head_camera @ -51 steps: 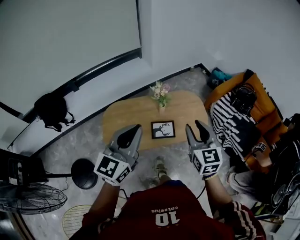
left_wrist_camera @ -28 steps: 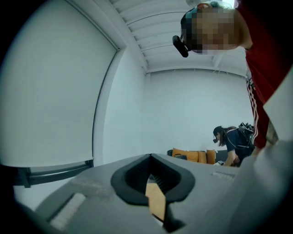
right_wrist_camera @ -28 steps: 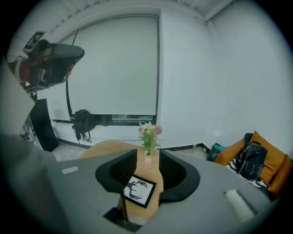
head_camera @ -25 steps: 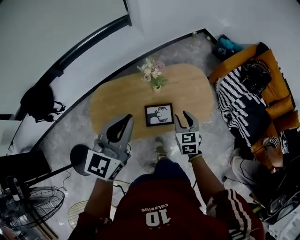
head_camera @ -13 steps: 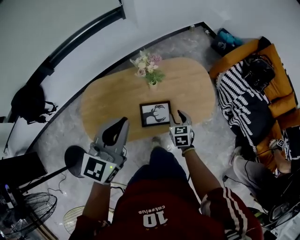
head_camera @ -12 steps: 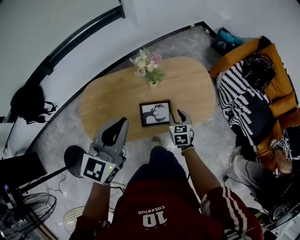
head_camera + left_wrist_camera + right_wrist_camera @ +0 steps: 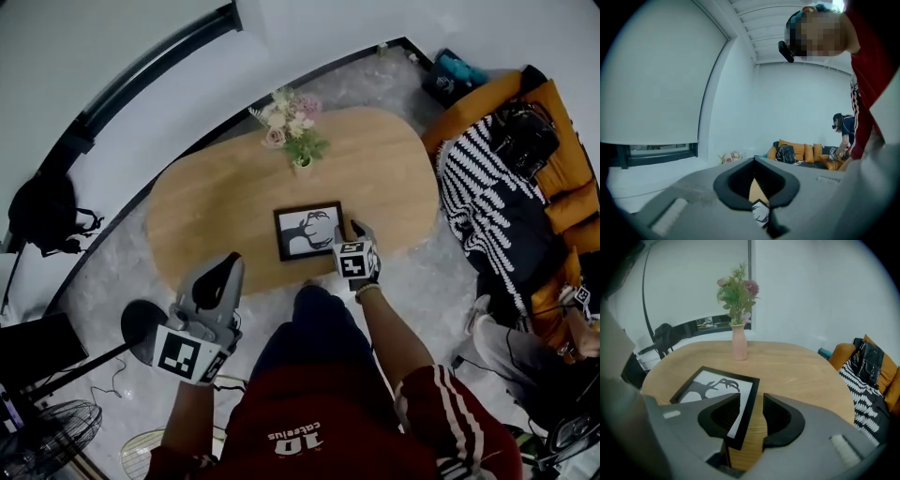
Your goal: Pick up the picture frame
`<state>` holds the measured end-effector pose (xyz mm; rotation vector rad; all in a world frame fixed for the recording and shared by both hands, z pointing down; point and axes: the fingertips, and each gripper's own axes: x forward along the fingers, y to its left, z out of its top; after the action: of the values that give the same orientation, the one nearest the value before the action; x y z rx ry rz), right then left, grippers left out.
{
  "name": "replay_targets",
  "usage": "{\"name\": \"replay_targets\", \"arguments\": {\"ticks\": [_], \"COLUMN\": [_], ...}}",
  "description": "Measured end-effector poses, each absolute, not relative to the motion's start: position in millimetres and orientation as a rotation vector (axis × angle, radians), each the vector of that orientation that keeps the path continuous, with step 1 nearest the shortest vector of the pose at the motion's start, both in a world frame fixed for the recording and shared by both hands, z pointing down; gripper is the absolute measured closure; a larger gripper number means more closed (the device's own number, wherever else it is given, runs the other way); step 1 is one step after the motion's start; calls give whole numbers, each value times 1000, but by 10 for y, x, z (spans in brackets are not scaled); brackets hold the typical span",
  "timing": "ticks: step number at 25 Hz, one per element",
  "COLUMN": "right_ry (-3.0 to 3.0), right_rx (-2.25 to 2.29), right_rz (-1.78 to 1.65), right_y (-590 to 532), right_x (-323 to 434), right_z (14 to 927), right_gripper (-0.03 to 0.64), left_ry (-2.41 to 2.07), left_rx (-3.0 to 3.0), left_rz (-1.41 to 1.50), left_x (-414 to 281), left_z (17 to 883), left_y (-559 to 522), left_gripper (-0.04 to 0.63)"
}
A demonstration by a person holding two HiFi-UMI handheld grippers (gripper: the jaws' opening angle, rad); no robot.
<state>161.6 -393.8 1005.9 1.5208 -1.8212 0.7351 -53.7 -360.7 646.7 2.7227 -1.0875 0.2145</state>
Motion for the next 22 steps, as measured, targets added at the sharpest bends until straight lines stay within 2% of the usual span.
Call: {"name": "replay_targets", "arguments": {"ticks": [10, 12, 14, 22], "right_ry": [-1734, -1733, -1734, -1718], "right_rx": [1504, 1483, 1463, 1575], "right_rz": [816, 859, 879, 1022], "right_y": [-3972, -3955, -3944, -3937], "right_x": [1664, 1626, 1574, 1652], "right_z": [10486, 10507, 10518, 10485], "right_gripper": [460, 484, 540, 555], "left_ry": [-1069, -1054, -1049, -1049], "left_rx": [2693, 2700, 2704, 2689], "left_rz": [202, 206, 221, 187], "left_x": [-626, -612, -612, -651], "left_z": [6623, 6629, 6640, 6484], "left_y": [-3603, -3606, -3601, -3588], "left_gripper": [592, 592, 592, 592]}}
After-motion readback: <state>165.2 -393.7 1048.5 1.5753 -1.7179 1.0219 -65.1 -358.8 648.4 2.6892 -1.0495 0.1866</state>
